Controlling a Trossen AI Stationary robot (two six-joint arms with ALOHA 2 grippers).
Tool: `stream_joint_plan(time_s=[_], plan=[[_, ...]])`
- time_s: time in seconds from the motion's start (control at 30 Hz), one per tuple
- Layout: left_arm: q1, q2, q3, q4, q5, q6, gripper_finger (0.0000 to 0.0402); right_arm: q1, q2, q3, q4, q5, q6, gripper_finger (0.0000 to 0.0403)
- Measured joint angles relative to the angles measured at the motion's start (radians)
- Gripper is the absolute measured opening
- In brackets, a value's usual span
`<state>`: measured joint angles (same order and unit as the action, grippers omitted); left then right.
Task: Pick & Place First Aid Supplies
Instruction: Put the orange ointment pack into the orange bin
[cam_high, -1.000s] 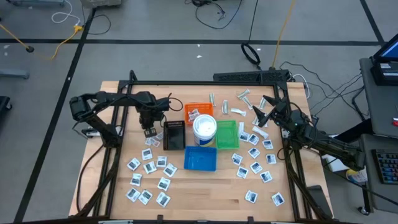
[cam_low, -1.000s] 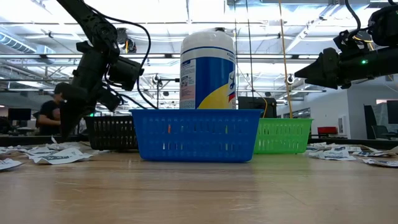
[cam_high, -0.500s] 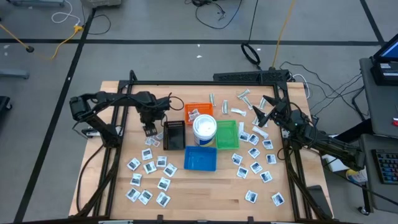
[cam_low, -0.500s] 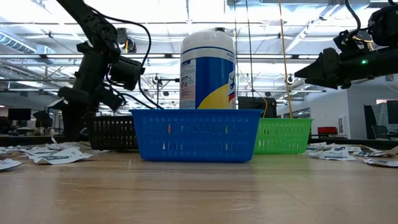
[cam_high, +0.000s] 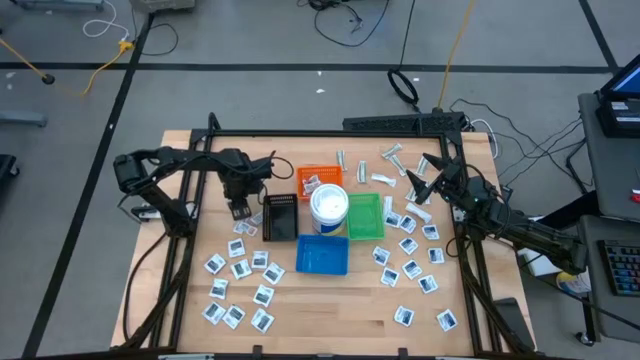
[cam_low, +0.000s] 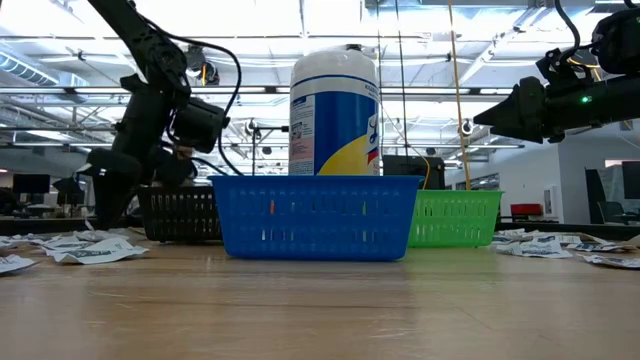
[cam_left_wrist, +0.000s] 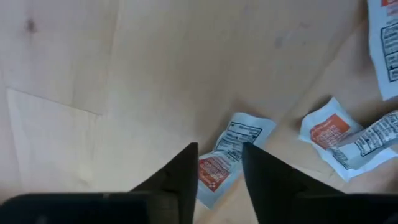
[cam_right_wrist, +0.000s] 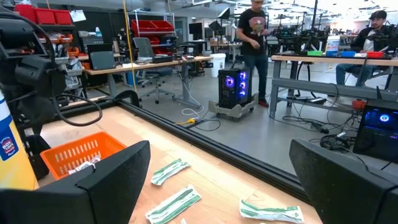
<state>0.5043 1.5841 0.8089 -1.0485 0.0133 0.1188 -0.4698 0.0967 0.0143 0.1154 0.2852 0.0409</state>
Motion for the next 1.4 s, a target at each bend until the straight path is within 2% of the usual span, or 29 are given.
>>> stream_joint_plan(time_s=[0.2, 0.5, 0.63, 0.97, 1.13, 1.27, 1.4], plan=[[-0.002, 0.028, 0.0, 0.0, 0.024, 0.013, 0.0075, 0.0, 0.0, 0.0, 0.0, 0.0, 0.0, 0.038], [-0.017, 0.103, 0.006, -0.002, 0.031, 0.03, 0.0045, 0.0, 0.0, 0.0, 0.0, 0.0, 0.0, 0.038], [-0.02, 0.093, 0.009, -0.001, 0.027, 0.047, 0.0008, 0.0, 0.0, 0.0, 0.0, 0.0, 0.0, 0.038], [-0.021, 0.056, 0.072, -0.001, 0.031, 0.01, 0.0001, 0.0, 0.0, 0.0, 0.0, 0.0, 0.0, 0.038], [-0.008, 0.043, 0.123, -0.076, 0.018, 0.007, 0.0001, 0.0, 0.0, 0.0, 0.0, 0.0, 0.0, 0.038], [0.016, 0.043, 0.172, -0.15, -0.044, 0.01, 0.0001, 0.0, 0.0, 0.0, 0.0, 0.0, 0.0, 0.038], [0.035, 0.043, 0.245, -0.207, -0.06, 0.034, 0.0, 0.0, 0.0, 0.0, 0.0, 0.0, 0.0, 0.038]])
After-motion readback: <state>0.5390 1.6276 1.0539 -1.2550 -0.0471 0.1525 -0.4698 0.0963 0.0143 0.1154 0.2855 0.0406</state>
